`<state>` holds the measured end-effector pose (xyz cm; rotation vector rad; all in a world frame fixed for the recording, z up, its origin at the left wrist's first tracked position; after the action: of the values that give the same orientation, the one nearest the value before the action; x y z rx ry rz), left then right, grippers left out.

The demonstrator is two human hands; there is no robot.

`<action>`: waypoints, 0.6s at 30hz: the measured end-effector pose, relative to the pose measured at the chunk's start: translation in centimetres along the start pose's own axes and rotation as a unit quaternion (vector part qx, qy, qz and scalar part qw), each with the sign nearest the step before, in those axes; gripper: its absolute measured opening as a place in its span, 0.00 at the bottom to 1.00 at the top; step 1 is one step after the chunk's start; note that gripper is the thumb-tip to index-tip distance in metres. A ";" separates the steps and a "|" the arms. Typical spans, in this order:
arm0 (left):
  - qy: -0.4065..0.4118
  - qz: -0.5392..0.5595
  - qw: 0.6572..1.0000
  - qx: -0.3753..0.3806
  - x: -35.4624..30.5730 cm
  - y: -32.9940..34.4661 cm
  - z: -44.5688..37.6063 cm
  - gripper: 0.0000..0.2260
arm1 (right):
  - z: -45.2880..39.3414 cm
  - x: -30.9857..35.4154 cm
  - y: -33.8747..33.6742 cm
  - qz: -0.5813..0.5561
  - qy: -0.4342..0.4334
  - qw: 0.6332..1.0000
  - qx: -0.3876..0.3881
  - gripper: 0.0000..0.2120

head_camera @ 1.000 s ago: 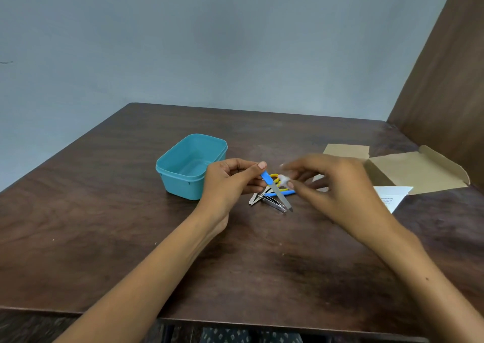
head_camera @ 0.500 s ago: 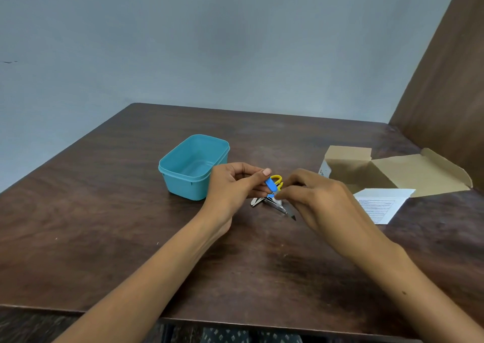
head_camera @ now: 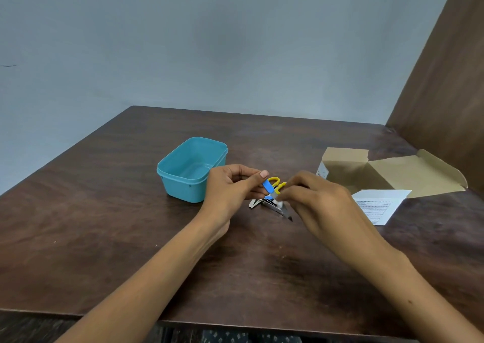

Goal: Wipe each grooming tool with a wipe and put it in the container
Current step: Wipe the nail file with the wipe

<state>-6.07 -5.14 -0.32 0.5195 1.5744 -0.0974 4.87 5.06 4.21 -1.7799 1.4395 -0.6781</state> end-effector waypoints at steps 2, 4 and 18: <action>-0.002 0.002 1.000 0.003 0.0 0.0 0.1 0.06 | -0.5 0.3 0.3 0.018 -0.005 1.000 0.000 0.08; -0.006 0.001 1.000 0.000 0.0 0.0 0.1 0.06 | -0.4 0.5 0.7 0.027 -0.012 1.000 0.006 0.08; 0.006 -0.015 1.000 -0.005 -0.1 0.0 0.1 0.06 | 0.6 -0.2 -0.7 -0.012 0.014 0.999 -0.028 0.08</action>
<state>-5.99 -5.17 -0.25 0.4894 1.5944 -0.1088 5.68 5.48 4.47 -1.8390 1.4724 -0.6842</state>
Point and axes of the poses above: each hand's wrist, its own z-axis away from the middle knuckle, its own y-axis out of the palm, x = y × z, the point moved 7 cm from there along -z, towards the middle knuckle, and after that the axes turned 7 degrees about z, right-handed, at the moved point
